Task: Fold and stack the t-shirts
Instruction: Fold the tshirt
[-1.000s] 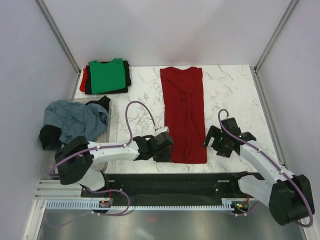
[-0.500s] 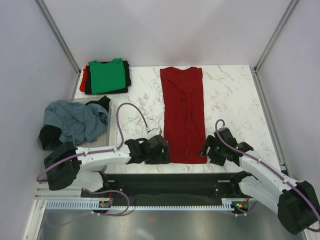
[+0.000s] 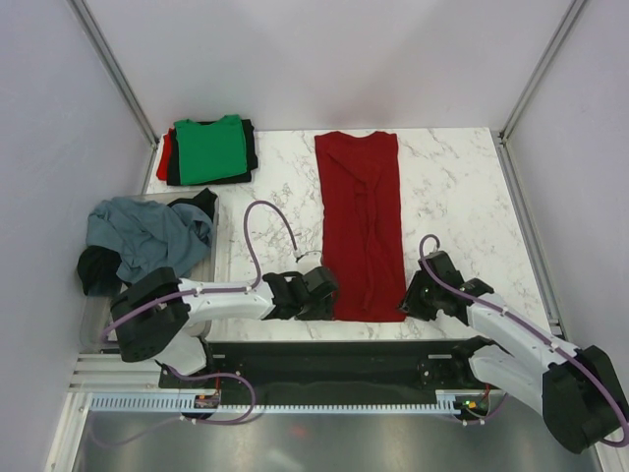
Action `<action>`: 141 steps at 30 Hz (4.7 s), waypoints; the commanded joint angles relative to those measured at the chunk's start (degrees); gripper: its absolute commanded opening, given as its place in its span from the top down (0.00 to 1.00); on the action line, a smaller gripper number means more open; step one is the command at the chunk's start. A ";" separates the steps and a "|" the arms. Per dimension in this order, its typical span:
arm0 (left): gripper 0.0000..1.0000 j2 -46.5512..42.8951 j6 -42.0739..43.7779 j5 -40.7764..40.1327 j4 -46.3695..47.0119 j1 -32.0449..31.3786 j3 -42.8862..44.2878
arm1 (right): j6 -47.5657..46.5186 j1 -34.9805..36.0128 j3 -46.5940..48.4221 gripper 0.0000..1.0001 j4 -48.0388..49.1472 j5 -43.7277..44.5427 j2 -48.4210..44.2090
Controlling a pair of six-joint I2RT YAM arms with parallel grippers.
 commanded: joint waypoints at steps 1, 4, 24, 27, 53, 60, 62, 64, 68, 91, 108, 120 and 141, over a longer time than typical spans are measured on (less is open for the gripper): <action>0.44 2.02 0.33 -3.47 4.48 -0.37 1.45 | -1.58 0.28 -1.30 0.66 -0.63 1.48 1.47; 0.59 2.64 0.77 -3.90 6.06 -0.37 1.71 | -2.28 0.28 -1.21 0.83 -0.10 0.78 2.26; 0.98 -14.33 0.23 -5.73 -16.25 -6.08 10.57 | -0.62 2.21 13.71 1.00 -20.23 1.73 -9.09; 0.98 -12.66 4.01 -9.51 -20.03 -4.77 17.17 | -2.46 2.21 21.00 1.00 -20.40 4.99 -3.82; 0.98 19.59 25.91 9.62 -18.20 26.17 47.94 | -17.31 -8.86 58.64 1.00 -11.35 12.73 39.51; 0.98 26.28 27.40 11.91 -18.11 28.81 52.33 | -18.72 -9.83 61.54 1.00 -9.42 10.89 46.29; 0.98 28.21 27.75 12.26 -18.02 29.33 53.04 | -18.90 -10.01 62.24 1.00 -8.80 10.36 48.22; 0.98 29.35 27.93 12.44 -18.02 29.86 54.09 | -18.98 -10.09 63.03 1.00 -8.01 10.09 50.15; 0.98 32.87 28.11 13.23 -17.93 31.09 56.02 | -19.07 -10.53 64.70 1.00 -7.48 10.18 53.76; 0.33 23.75 28.73 22.28 -22.44 37.61 56.24 | -18.55 -11.24 57.31 0.30 -8.63 6.32 39.30; 0.35 -0.34 17.21 24.40 -6.86 31.36 14.55 | -21.01 -13.26 28.50 0.44 8.07 -5.11 32.58; 0.38 2.63 14.40 21.15 1.66 26.79 11.99 | -21.80 -15.54 20.33 0.89 16.77 -9.24 34.78; 0.44 17.23 13.96 10.86 13.71 24.77 14.02 | -23.38 -15.54 18.21 1.00 16.86 -13.20 35.92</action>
